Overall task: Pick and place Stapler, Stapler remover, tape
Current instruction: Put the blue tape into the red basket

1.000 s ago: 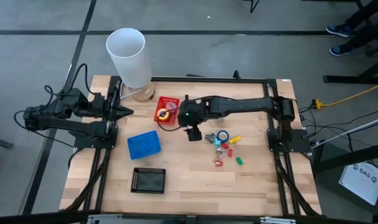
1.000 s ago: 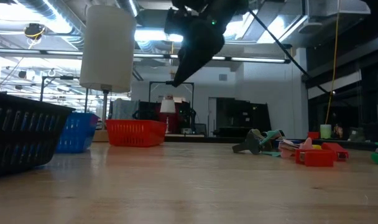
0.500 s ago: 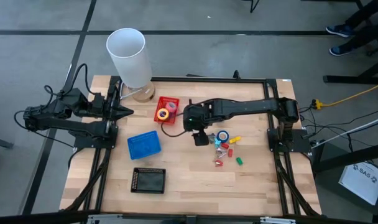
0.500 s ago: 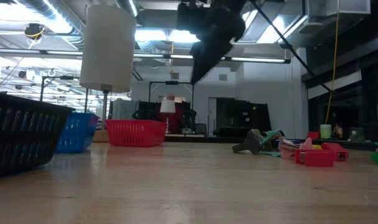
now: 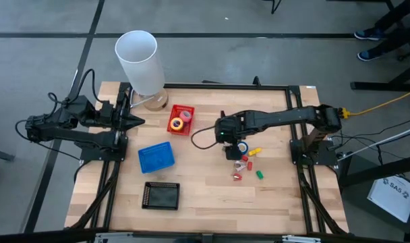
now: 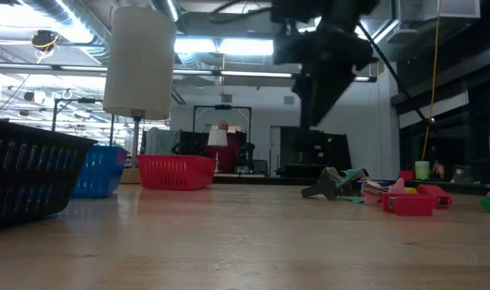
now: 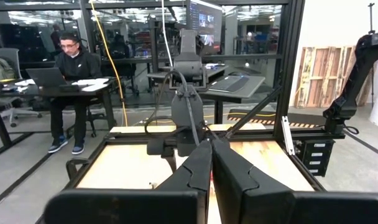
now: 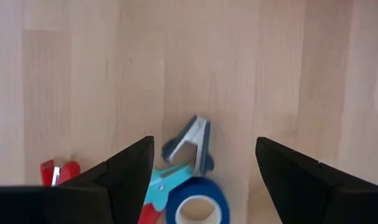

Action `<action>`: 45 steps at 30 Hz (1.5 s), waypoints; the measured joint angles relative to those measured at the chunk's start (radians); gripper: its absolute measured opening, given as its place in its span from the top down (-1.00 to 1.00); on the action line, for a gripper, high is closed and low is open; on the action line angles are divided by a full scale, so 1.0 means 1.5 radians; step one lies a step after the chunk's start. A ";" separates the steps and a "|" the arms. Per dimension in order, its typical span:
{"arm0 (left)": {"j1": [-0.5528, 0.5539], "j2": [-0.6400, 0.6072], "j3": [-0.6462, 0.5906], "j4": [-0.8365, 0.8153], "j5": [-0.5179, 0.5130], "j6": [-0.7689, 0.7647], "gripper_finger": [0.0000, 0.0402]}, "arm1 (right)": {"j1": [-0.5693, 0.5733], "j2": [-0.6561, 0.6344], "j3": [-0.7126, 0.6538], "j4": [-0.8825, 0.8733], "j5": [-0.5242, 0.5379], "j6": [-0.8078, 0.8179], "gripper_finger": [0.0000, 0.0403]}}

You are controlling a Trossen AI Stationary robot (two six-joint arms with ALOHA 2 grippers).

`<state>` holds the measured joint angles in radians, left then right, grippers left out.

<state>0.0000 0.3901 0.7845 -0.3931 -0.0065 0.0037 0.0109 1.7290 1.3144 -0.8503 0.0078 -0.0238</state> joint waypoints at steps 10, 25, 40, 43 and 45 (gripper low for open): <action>0.000 0.000 0.000 0.000 0.000 0.000 0.96 | 0.000 -0.109 -0.180 0.060 0.000 0.084 -0.41; 0.000 0.000 0.000 0.000 0.000 0.000 0.96 | 0.000 -0.161 -0.273 0.090 0.022 0.062 -0.41; 0.000 0.000 0.000 0.000 0.000 0.000 0.96 | -0.012 -0.160 -0.272 0.089 0.105 -0.095 -0.41; 0.000 0.000 0.000 0.000 0.000 0.000 0.95 | -0.021 -0.151 -0.272 0.089 0.106 -0.100 -0.41; 0.000 0.000 0.000 0.000 0.000 0.000 0.94 | -0.028 -0.146 -0.272 0.090 0.106 -0.113 -0.41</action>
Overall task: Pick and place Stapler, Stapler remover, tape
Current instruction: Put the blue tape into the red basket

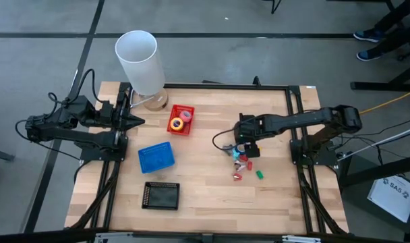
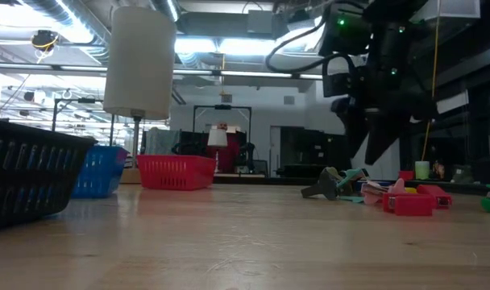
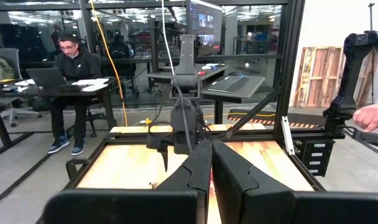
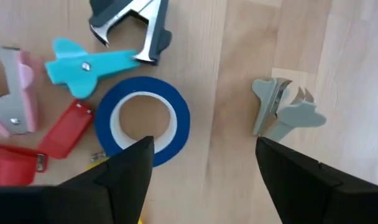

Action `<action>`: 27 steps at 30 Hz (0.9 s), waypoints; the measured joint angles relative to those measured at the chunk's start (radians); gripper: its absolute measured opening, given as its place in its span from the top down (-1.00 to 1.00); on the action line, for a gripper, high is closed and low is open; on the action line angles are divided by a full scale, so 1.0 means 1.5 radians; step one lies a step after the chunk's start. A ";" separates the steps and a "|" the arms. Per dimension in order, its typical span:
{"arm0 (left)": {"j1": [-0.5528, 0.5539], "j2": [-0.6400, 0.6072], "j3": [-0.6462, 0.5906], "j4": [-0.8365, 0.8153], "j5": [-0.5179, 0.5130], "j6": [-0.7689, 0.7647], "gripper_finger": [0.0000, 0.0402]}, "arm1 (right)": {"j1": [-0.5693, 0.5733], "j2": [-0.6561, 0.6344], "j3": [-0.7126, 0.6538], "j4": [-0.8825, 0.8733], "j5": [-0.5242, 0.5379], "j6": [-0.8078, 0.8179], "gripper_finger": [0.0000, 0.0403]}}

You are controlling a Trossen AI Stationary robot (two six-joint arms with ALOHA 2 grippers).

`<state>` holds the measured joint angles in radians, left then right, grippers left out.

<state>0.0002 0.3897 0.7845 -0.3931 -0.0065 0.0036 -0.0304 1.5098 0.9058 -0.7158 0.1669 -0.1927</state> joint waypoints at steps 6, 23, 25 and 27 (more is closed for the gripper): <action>0.000 0.000 0.000 0.000 0.000 0.000 0.95 | -0.010 0.001 0.000 0.001 0.001 -0.058 -0.40; 0.000 0.000 0.000 0.000 0.000 0.000 0.96 | -0.012 0.039 0.000 0.037 -0.011 -0.051 -0.14; 0.000 0.000 0.000 0.000 0.000 0.000 0.96 | -0.008 0.039 0.000 0.038 -0.033 -0.009 -0.13; 0.000 0.000 0.000 0.000 0.000 0.000 0.95 | -0.004 0.039 0.000 0.037 -0.059 0.039 -0.13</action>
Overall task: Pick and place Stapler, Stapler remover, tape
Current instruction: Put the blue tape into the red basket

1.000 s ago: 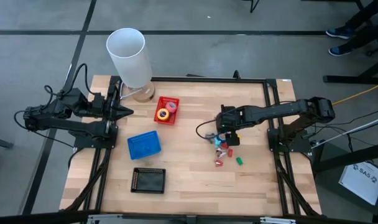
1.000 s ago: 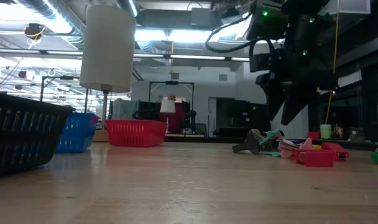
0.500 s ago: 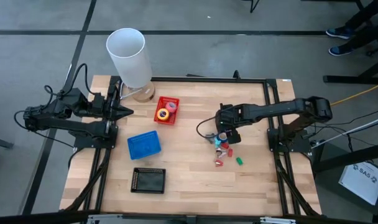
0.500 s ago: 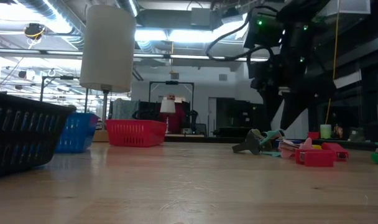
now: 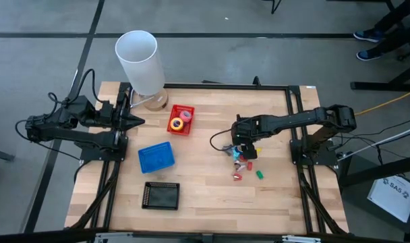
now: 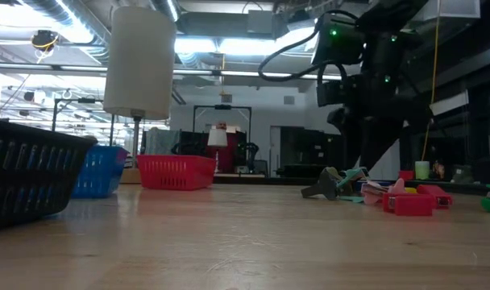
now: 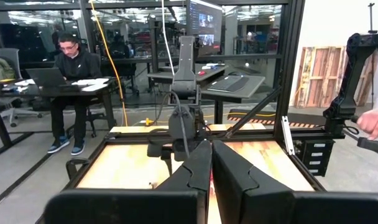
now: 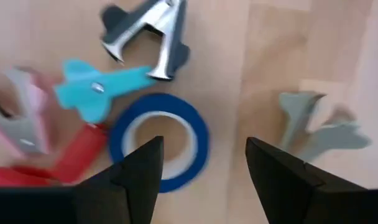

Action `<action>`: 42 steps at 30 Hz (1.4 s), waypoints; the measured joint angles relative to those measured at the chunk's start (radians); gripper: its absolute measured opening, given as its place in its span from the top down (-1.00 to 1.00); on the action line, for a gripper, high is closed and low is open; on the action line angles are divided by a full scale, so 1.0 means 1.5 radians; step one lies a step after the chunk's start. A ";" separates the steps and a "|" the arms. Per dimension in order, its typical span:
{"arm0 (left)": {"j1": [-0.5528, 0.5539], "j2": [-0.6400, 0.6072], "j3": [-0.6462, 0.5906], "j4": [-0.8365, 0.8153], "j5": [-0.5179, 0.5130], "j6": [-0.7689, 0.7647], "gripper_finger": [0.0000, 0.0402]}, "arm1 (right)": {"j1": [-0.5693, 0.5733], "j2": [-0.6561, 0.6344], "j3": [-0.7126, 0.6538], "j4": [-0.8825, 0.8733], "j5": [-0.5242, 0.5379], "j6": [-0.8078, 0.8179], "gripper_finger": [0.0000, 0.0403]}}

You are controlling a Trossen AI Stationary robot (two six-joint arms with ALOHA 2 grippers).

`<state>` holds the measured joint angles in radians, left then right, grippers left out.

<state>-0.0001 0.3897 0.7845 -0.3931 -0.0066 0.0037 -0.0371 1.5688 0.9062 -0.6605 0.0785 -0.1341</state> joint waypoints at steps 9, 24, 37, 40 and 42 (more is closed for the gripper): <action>0.000 0.000 0.000 0.000 0.000 0.000 0.96 | 0.059 0.006 0.000 -0.003 -0.038 0.082 -0.13; 0.000 0.000 0.000 0.000 0.000 0.000 0.96 | 0.060 0.079 0.000 0.041 -0.055 0.187 -0.02; 0.000 0.000 0.000 0.000 0.000 0.000 0.95 | 0.057 0.073 0.020 0.018 -0.066 0.161 0.84; 0.000 0.000 0.000 0.000 0.000 0.000 0.96 | 0.053 0.069 0.046 -0.013 -0.066 0.158 0.83; 0.000 0.000 0.000 0.000 0.000 0.000 0.95 | 0.048 0.069 0.069 -0.032 -0.065 0.159 0.80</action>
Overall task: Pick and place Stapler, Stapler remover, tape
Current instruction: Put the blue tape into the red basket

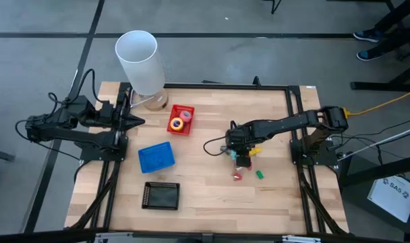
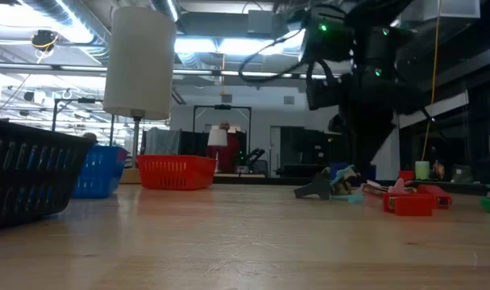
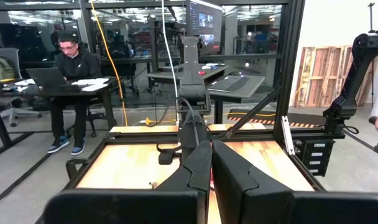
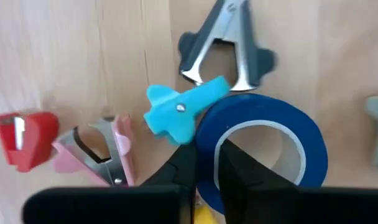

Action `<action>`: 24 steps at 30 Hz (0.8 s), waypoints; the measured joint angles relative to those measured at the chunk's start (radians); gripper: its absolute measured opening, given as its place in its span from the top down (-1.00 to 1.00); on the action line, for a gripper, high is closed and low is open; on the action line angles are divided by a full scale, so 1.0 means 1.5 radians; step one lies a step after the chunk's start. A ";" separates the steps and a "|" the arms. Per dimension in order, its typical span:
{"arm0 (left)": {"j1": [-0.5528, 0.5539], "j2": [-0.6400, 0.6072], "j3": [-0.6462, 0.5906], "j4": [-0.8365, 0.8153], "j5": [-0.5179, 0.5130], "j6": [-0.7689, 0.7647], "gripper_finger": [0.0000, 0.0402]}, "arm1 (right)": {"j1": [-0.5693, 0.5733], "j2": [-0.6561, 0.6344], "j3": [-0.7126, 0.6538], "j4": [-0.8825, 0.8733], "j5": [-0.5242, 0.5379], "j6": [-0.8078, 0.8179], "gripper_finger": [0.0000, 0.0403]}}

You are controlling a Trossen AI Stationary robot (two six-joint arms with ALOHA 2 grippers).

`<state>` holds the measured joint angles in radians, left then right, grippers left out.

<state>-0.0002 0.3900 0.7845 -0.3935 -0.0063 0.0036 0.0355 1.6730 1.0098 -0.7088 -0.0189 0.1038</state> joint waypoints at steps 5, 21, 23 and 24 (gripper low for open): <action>0.000 0.000 0.000 0.000 0.000 0.000 0.94 | -0.001 0.000 0.065 -0.027 0.023 -0.029 0.79; 0.000 0.000 0.000 0.000 0.000 0.000 0.94 | -0.011 0.013 0.178 0.143 0.058 -0.195 0.80; 0.000 0.000 0.000 0.000 0.000 0.000 0.95 | -0.015 0.023 0.178 0.188 0.058 -0.211 0.80; 0.000 0.000 0.000 0.000 0.000 0.000 0.95 | -0.017 0.028 0.178 0.206 0.058 -0.219 0.80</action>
<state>0.0000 0.3901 0.7845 -0.3931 -0.0063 0.0036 0.0100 1.7156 1.2768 -0.4001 0.0679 -0.2246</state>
